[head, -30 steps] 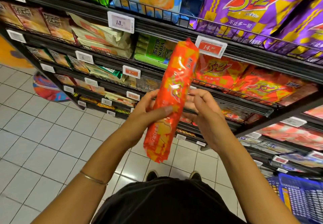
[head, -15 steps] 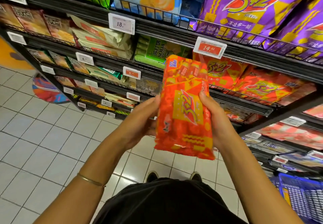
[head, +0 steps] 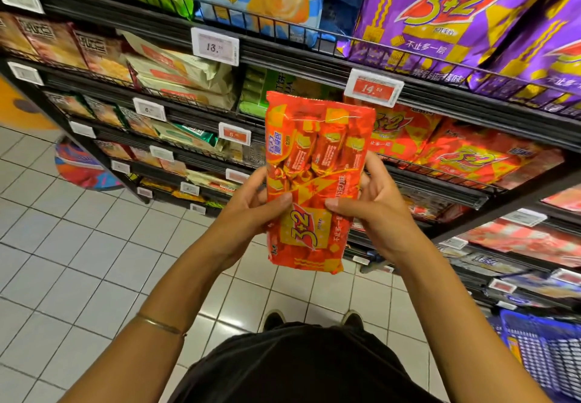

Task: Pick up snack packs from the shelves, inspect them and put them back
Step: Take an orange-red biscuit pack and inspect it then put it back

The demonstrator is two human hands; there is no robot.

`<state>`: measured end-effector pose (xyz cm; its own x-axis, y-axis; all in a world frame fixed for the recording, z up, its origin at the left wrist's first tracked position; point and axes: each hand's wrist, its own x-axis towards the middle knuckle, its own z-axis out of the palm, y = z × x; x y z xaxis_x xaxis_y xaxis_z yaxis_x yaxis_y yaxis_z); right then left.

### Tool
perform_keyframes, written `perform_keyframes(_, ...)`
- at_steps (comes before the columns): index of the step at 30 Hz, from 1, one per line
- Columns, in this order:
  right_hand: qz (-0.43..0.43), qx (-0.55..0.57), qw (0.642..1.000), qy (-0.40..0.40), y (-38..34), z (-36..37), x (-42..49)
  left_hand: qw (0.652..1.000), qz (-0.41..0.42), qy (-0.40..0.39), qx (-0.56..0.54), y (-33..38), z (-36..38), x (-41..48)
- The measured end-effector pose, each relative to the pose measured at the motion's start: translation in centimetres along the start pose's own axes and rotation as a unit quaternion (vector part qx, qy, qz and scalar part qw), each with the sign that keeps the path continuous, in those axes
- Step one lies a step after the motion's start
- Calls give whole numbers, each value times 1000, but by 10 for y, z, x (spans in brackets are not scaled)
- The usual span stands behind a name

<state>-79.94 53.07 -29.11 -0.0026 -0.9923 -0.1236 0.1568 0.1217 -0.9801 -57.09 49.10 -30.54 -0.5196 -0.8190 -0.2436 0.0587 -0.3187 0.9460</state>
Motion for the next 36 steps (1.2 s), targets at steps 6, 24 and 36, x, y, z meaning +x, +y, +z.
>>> perform_keyframes(6, 44, 7, 998, -38, -15, 12, 1, 990, -37, 36, -127, -2, -5, -1)
perform_keyframes(24, 29, 31, 997, 67, -4, 41, 0, 936, -24, 97, -338, -4, 2, 1)
perform_keyframes(36, 42, 107, 979, 167, -13, -8, -6, 954, 51, 129, -265, 18, -46, -8)
